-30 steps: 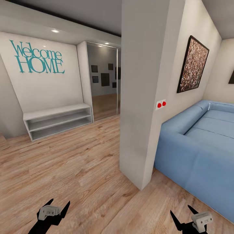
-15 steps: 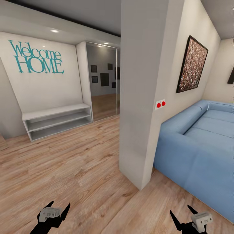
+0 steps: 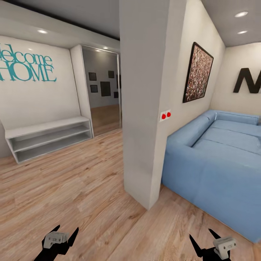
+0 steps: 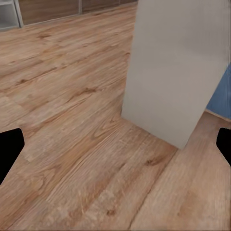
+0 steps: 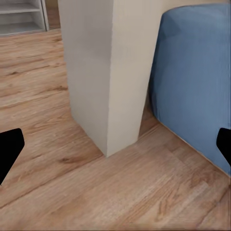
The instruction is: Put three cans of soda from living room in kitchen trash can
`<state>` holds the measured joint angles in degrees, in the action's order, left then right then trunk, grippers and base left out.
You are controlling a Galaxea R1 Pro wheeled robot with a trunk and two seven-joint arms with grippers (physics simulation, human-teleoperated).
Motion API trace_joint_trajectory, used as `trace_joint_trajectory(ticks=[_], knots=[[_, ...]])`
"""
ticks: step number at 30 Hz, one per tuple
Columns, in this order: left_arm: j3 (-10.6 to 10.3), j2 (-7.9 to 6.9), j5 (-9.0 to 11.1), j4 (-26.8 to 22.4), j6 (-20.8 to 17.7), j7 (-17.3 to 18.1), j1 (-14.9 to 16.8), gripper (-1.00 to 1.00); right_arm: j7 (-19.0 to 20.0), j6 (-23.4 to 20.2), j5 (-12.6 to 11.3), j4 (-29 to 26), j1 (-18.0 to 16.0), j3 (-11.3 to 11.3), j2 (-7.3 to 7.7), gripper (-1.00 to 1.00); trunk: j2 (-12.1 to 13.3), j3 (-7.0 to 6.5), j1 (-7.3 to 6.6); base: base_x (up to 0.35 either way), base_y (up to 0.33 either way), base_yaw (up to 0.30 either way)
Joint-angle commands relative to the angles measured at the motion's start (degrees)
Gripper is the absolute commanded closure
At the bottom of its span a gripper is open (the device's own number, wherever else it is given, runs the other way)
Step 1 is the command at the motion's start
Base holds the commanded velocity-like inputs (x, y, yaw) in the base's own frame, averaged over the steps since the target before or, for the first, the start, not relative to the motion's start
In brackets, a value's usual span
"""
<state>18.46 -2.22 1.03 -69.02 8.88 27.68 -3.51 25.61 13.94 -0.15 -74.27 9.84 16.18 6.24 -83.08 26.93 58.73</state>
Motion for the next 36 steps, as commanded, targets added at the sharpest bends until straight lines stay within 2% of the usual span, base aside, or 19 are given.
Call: trace_joint_trajectory(ticks=[1, 28, 36], knots=[[0.0, 0.01, -0.01, 0.0, 0.0, 0.0, 0.0, -1.0, -0.01, 0.01, -0.01, 0.0, 0.0, 0.0, 0.0, -1.0, 0.0, 0.0, 0.0, 0.0, 0.0, -0.245], [0.0, 0.03, -0.07, 0.05, 0.0, -0.02, 0.0, -1.0, -0.12, -0.02, -0.11, -0.06, 0.0, 0.08, 0.0, -1.0, 0.0, 0.0, 0.0, 0.0, 0.0, -0.249], [0.0, 0.03, -0.07, 0.1, 0.0, -0.05, 0.01, -1.0, -0.09, -0.19, -0.08, -0.16, -0.03, 0.07, -1.2, -1.0, 0.0, 0.08, 0.0, 0.0, 0.0, -0.057]])
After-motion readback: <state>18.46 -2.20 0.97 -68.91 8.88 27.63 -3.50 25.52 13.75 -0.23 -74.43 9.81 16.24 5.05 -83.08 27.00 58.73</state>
